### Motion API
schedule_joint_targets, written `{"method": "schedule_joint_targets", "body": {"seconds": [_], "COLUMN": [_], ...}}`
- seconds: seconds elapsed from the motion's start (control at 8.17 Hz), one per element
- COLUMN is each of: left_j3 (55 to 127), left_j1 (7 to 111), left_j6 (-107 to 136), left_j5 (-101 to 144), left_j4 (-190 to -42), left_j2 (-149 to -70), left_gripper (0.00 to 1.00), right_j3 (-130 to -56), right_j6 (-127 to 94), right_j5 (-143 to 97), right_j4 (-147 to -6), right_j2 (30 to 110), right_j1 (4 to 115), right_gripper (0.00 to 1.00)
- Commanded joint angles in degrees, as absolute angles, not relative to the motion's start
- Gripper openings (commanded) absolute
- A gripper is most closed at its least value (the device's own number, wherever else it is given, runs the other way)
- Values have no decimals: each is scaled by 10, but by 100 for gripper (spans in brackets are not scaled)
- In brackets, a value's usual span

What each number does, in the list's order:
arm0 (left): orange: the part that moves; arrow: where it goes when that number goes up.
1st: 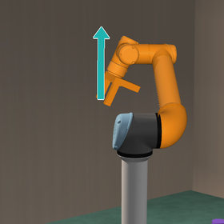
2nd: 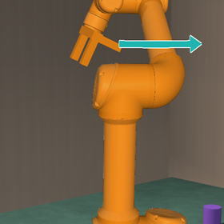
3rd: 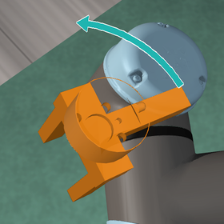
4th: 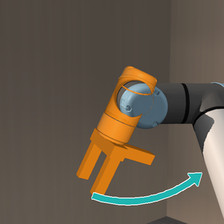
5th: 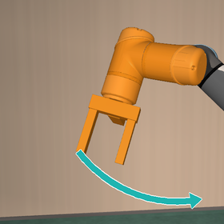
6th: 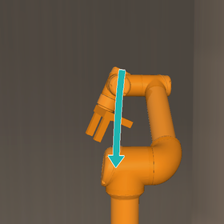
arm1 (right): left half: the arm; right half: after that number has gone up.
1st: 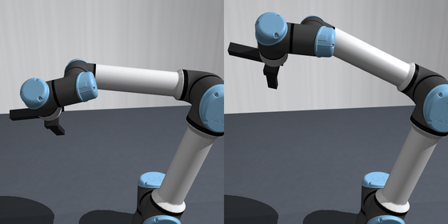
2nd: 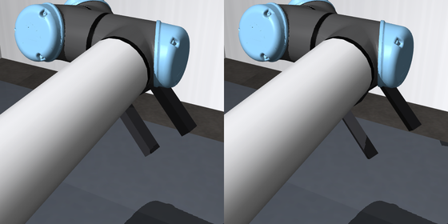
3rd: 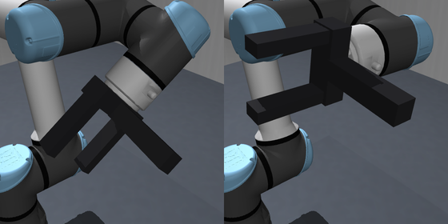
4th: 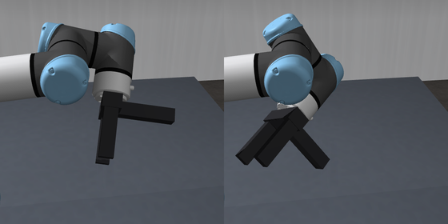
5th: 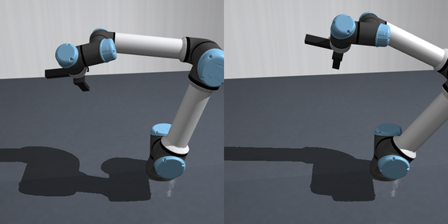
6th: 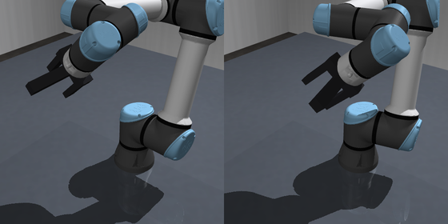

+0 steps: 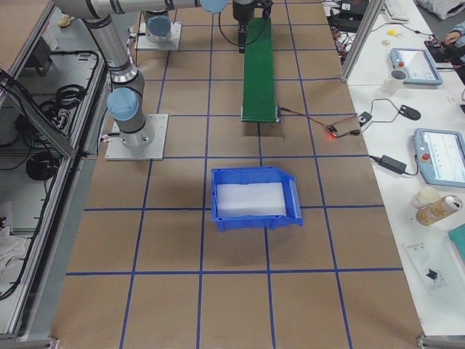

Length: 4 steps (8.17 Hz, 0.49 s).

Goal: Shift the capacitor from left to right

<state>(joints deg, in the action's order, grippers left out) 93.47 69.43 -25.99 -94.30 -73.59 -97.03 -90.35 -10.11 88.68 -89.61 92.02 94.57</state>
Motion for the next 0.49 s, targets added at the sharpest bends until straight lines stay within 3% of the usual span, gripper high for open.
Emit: {"method": "schedule_joint_targets", "body": {"seconds": [0.0, 0.37], "left_j3": [935, 937], "left_j1": [584, 458], "left_j6": [-391, -432], "left_j5": [-942, -941], "left_j4": [-709, -688], "left_j2": [-1009, -1103], "left_gripper": [100, 100], "right_j3": [-904, -904], "right_j6": [-101, -101], "right_j5": [887, 888], "right_j4": [-896, -896], "right_j2": [920, 920], "right_j1": [947, 947], "right_gripper": [100, 100]}}
